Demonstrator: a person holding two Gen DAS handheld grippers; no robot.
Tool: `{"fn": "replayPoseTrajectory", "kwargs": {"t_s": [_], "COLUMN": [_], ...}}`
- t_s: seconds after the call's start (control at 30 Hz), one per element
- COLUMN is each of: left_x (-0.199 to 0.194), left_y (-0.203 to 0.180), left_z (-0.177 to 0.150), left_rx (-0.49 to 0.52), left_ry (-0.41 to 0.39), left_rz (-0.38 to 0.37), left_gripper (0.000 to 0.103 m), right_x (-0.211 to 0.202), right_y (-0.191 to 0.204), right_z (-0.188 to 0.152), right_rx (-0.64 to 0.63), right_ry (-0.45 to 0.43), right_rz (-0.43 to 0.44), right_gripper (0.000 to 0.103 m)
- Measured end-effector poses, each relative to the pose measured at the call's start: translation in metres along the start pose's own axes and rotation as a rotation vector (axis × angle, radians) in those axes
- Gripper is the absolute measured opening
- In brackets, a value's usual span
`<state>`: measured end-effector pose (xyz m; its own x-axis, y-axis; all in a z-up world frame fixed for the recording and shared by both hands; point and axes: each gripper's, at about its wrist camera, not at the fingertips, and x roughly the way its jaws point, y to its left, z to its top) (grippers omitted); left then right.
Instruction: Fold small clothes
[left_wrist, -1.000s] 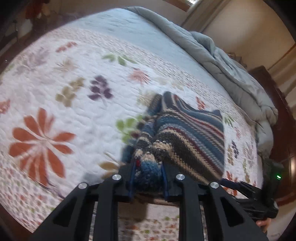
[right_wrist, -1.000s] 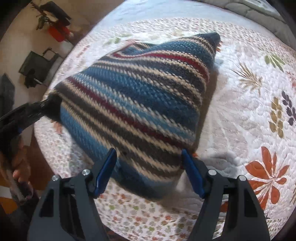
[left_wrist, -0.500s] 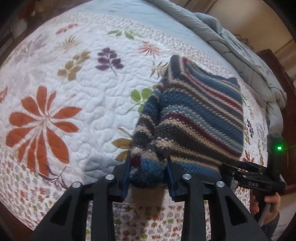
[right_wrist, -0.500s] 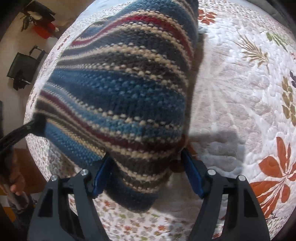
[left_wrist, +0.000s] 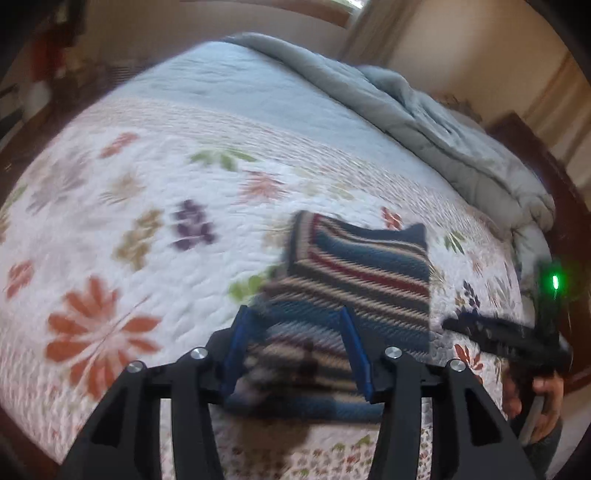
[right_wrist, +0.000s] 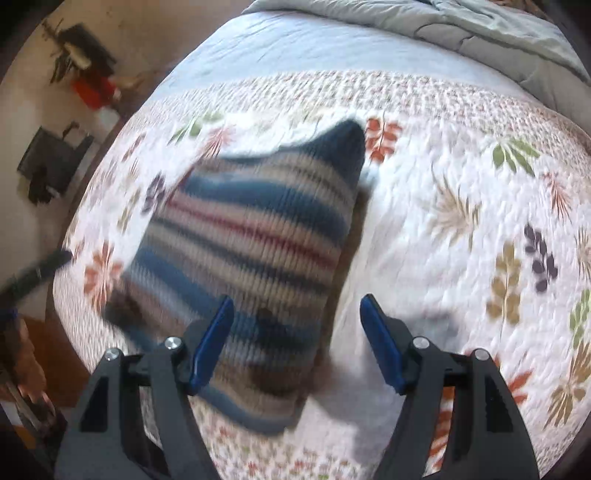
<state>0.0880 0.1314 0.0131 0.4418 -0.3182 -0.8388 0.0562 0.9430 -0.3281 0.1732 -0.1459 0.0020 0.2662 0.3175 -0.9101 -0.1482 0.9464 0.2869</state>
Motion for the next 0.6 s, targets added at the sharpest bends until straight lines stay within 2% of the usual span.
{"fn": "replayPoseTrajectory", "kwargs": {"t_s": [0.07, 0.2, 0.27, 0.3, 0.33, 0.4, 0.5, 0.6], "left_x": [0.027, 0.087, 0.108, 0.121, 0.129, 0.144, 0.151, 0.151], "left_y": [-0.011, -0.029, -0.033, -0.033, -0.032, -0.029, -0.031, -0.033], "left_z": [0.011, 0.035, 0.041, 0.042, 0.041, 0.036, 0.024, 0.019], "left_rx": [0.015, 0.057, 0.074, 0.09, 0.094, 0.106, 0.147, 0.148], "left_ry": [0.043, 0.146, 0.183, 0.204, 0.222, 0.256, 0.229, 0.202], "left_rz": [-0.039, -0.057, -0.019, 0.017, 0.024, 0.024, 0.035, 0.041], "left_gripper": [0.05, 0.05, 0.05, 0.05, 0.05, 0.05, 0.052, 0.053], "right_x": [0.016, 0.047, 0.063, 0.07, 0.075, 0.082, 0.087, 0.097], "right_y": [-0.008, -0.022, -0.02, -0.021, -0.022, -0.025, -0.032, -0.044], "right_z": [0.019, 0.049, 0.054, 0.056, 0.057, 0.055, 0.049, 0.041], "right_rx": [0.045, 0.11, 0.116, 0.122, 0.121, 0.134, 0.144, 0.187], "right_ry": [0.022, 0.057, 0.081, 0.093, 0.106, 0.112, 0.101, 0.094], "right_rz": [0.008, 0.027, 0.043, 0.046, 0.062, 0.096, 0.104, 0.127], "right_gripper": [0.071, 0.075, 0.075, 0.07, 0.06, 0.053, 0.05, 0.051]}}
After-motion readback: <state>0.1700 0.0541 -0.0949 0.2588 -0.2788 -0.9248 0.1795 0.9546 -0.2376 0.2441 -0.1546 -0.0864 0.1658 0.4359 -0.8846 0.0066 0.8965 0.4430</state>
